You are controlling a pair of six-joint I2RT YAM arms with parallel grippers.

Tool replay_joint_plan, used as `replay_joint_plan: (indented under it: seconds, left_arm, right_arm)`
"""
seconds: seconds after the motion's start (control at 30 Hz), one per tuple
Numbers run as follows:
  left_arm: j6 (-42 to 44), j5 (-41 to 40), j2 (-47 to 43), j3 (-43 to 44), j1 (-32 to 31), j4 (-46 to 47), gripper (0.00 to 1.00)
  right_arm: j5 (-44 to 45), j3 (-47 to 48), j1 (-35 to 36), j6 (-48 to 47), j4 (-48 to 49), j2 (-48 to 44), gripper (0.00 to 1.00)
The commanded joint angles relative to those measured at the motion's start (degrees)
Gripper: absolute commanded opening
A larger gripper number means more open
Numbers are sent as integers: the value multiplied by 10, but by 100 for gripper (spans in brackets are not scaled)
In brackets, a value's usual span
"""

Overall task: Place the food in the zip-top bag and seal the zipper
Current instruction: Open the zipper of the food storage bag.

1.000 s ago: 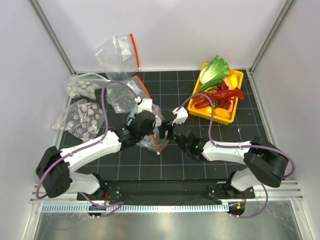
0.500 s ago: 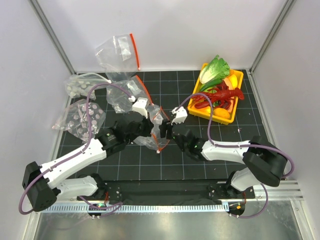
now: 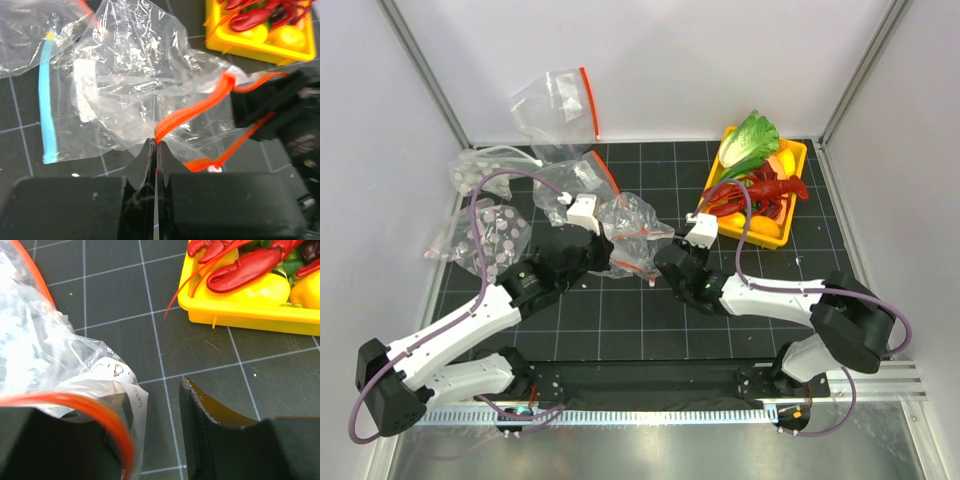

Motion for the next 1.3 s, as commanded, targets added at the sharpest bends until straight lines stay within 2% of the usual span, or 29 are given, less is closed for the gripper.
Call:
replay_joint_plan:
  seconds: [0.0, 0.07, 0.17, 0.2, 0.37, 0.47, 0.53, 0.57, 0.7, 0.87, 1.13, 1.23, 1.27]
  left_arm:
    - [-2, -25, 28, 15, 5, -7, 1]
    - [4, 3, 55, 22, 5, 0, 1]
    - [6, 15, 87, 34, 4, -1, 0]
    - [8, 17, 92, 37, 5, -4, 0]
    - [16, 38, 94, 42, 4, -5, 0]
    - [25, 40, 75, 38, 5, -6, 0]
    - [32, 31, 54, 34, 5, -7, 0]
    - [33, 25, 47, 33, 5, -9, 0]
    - [39, 9, 18, 26, 5, -11, 0]
    - [51, 21, 11, 24, 5, -10, 0]
    - [69, 66, 25, 34, 4, -8, 0]
    - [69, 67, 21, 33, 3, -7, 0]
    - [69, 69, 20, 32, 3, -7, 0]
  right_arm:
    - [23, -7, 6, -22, 42, -27, 47]
    - [-44, -20, 10, -77, 88, -33, 49]
    - [-140, -50, 11, -129, 189, -44, 59]
    - [-163, -62, 12, -140, 204, -45, 67]
    - [-260, -62, 12, -187, 237, -41, 81]
    - [-281, -48, 11, -223, 234, -39, 87]
    - [-273, -39, 12, -245, 220, -48, 88]
    - [-266, -40, 11, -251, 219, -54, 93]
    - [-258, -56, 11, -283, 242, -81, 99]
    - [-370, -54, 11, -359, 231, -115, 100]
    - [-398, 36, -1, -381, 151, -55, 99]
    - [-377, 63, -1, -377, 134, -25, 94]
    - [-370, 67, 0, -375, 132, -21, 81]
